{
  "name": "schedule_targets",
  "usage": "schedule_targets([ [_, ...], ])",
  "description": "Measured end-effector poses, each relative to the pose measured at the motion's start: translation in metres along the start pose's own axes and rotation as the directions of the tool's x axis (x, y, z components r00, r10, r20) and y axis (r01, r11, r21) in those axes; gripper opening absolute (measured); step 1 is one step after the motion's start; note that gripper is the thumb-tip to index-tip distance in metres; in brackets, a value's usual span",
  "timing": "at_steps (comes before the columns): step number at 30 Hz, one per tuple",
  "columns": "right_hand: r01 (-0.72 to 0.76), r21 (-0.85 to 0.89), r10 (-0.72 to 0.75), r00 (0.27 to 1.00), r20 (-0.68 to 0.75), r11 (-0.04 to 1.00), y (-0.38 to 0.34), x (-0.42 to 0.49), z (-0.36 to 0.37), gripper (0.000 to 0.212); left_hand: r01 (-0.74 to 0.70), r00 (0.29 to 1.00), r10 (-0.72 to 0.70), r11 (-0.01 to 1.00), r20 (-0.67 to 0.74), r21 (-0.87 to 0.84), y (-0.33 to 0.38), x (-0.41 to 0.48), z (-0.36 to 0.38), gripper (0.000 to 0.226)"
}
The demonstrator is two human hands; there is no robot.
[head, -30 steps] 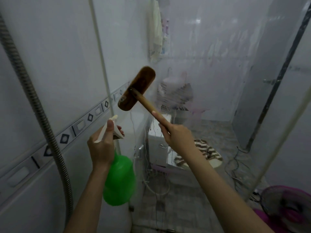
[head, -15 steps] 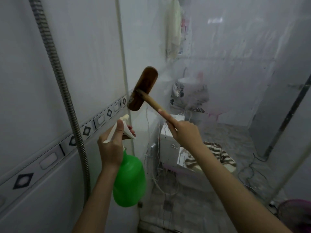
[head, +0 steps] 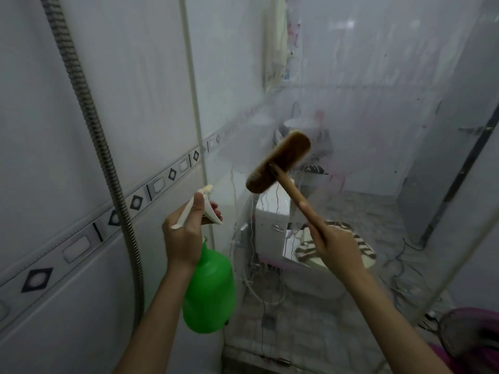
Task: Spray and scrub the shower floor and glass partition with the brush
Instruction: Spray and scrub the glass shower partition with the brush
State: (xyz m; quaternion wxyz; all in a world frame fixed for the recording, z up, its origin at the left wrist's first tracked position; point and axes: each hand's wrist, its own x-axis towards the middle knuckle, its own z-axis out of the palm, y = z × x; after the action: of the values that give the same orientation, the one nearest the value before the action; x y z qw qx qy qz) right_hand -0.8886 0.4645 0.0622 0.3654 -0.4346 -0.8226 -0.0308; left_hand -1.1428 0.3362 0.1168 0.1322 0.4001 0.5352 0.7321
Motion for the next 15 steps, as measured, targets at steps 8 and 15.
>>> schedule_targets([
  [8, -0.02, 0.211, 0.056, 0.985, -0.166, 0.977, -0.034, 0.059, -0.028, 0.052, -0.021, 0.998, 0.018, 0.999, 0.057, 0.045, -0.002, -0.012, 0.02, 0.035],
  [15, -0.257, 0.239, 0.264, 0.965, 0.003, 0.936, 0.026, -0.095, -0.011, 0.062, -0.012, 0.997, 0.013, 1.0, 0.074, -0.001, 0.002, -0.028, 0.033, 0.043],
])
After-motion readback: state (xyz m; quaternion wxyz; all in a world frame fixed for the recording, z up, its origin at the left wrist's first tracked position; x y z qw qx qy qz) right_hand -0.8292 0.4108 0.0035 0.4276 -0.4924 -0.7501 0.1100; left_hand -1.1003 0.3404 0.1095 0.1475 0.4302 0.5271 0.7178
